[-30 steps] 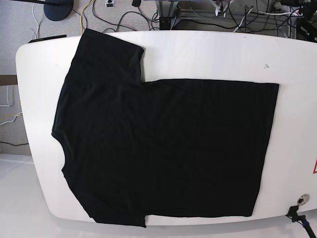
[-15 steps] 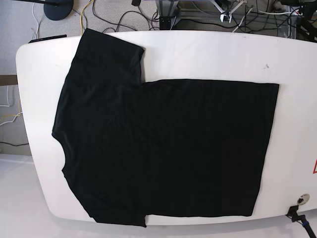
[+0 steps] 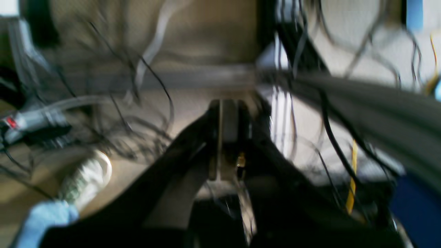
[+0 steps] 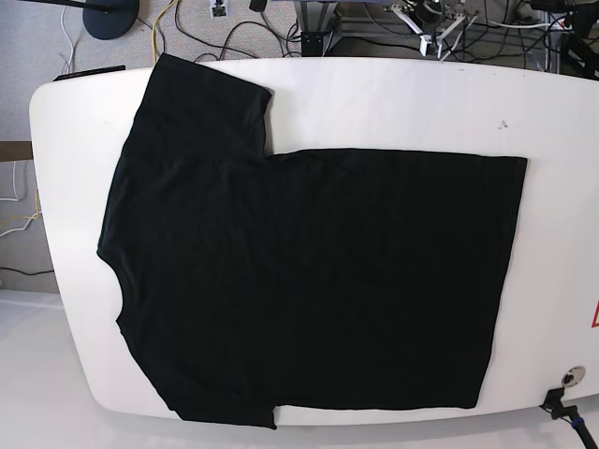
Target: Fold the T-shirt properly
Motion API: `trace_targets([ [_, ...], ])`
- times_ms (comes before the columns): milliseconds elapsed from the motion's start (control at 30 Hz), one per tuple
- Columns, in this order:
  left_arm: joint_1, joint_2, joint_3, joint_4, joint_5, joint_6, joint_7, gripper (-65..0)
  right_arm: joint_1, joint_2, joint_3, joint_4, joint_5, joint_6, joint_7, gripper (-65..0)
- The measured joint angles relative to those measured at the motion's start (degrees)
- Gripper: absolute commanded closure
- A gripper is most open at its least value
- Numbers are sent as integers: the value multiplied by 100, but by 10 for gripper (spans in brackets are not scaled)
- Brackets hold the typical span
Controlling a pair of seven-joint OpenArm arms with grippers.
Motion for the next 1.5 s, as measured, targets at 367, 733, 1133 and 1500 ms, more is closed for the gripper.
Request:
trace_targets([
  [367,667,-48,2,525,-28,-11,-168,0,-1091,140,2,1493,0,-48,125,-1],
  [733,2107,-142,2,2570,-15,7,133,-1,-2041,254,15,2728,2,-87,105,-1],
  [1133,3375,-142,2,3410,-15,-2,157,-1,-2844,302,44,3615,2,-92,46,-1],
  [1500,4583,-160,-522,4833,-623,-267,192,0,-3917,299,42,5171,0,-92,2,-1],
])
